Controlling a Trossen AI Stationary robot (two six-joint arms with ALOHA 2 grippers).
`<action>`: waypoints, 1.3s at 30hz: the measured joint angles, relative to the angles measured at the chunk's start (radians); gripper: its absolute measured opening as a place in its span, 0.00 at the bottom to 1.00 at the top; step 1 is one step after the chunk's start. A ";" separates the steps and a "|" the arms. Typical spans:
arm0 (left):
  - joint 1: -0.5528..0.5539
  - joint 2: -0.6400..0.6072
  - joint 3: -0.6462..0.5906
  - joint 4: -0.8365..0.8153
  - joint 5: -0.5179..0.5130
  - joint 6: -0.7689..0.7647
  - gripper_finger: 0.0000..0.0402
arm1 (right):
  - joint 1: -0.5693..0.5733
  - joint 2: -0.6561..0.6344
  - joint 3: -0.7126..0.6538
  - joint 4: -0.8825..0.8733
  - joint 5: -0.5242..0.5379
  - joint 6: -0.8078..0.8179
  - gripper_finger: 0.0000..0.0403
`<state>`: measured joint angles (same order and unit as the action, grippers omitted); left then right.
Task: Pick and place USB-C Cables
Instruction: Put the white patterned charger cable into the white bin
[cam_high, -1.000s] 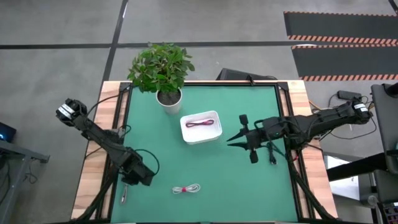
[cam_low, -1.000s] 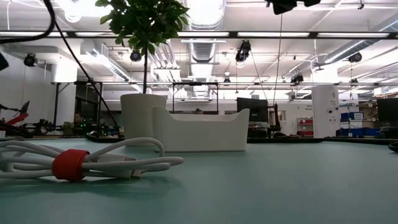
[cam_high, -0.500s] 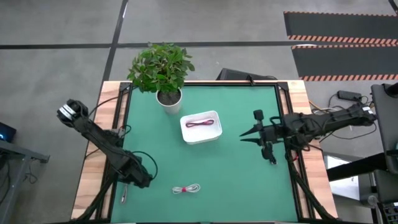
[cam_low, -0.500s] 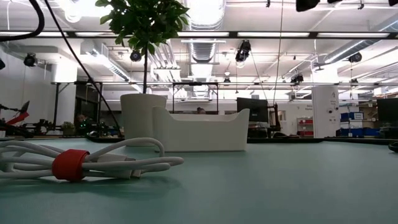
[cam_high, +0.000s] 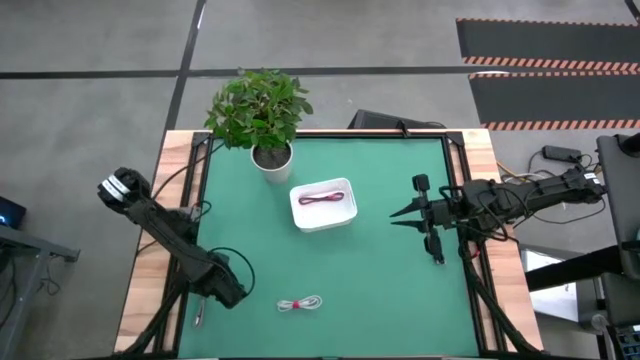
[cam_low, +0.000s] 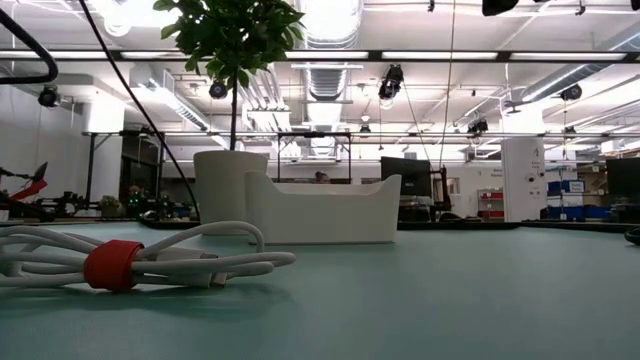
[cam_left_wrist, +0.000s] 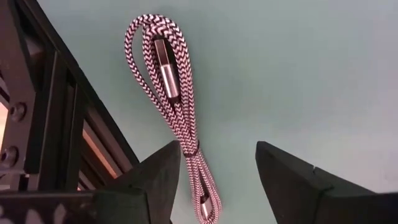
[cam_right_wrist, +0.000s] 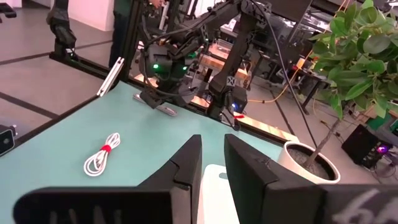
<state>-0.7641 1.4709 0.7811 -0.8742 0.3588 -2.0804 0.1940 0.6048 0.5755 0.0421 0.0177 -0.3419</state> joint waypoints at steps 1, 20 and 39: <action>-0.001 0.002 0.000 0.001 0.000 0.002 0.49 | 0.000 0.000 0.000 0.000 0.000 0.000 0.15; -0.049 0.113 0.002 -0.004 0.002 -0.005 0.48 | 0.000 0.000 0.000 -0.001 0.000 0.001 0.15; -0.049 0.123 0.004 0.019 -0.019 -0.060 0.14 | 0.000 0.000 0.000 -0.001 0.001 0.001 0.15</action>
<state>-0.8127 1.5942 0.7847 -0.8555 0.3403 -2.1401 0.1941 0.6052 0.5755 0.0410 0.0185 -0.3408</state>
